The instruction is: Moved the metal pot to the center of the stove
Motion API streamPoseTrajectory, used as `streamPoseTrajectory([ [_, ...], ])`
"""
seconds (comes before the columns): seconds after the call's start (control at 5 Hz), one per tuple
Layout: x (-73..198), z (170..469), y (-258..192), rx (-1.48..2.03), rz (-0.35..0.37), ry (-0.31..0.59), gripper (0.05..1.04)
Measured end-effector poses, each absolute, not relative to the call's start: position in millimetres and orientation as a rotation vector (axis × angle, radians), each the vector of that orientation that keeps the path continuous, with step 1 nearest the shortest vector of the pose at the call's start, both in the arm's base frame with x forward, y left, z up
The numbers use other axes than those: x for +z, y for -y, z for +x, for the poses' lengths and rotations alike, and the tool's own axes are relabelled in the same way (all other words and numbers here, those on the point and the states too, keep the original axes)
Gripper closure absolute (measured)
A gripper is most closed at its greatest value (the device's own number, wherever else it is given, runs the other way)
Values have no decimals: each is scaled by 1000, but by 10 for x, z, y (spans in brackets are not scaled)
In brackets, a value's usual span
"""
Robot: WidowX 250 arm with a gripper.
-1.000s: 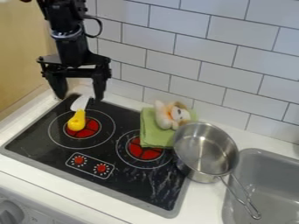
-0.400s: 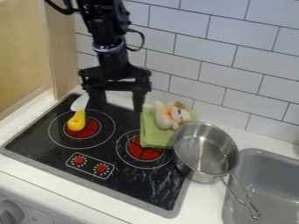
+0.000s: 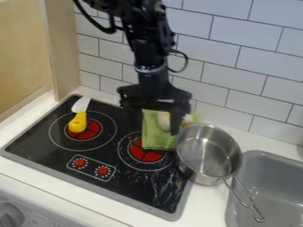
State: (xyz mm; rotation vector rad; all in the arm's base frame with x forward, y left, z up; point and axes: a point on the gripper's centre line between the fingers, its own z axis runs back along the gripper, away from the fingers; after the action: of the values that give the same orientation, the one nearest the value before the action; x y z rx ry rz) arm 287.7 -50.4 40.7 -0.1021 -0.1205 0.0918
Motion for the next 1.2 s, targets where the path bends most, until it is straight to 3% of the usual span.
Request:
streamPoseTrajectory([
  [0.6,163,2815,731,31,-20,77,121],
  [1.0,180,2793,700,58,82,79,726],
  [1.2,187,2796,677,74,106,84,930],
])
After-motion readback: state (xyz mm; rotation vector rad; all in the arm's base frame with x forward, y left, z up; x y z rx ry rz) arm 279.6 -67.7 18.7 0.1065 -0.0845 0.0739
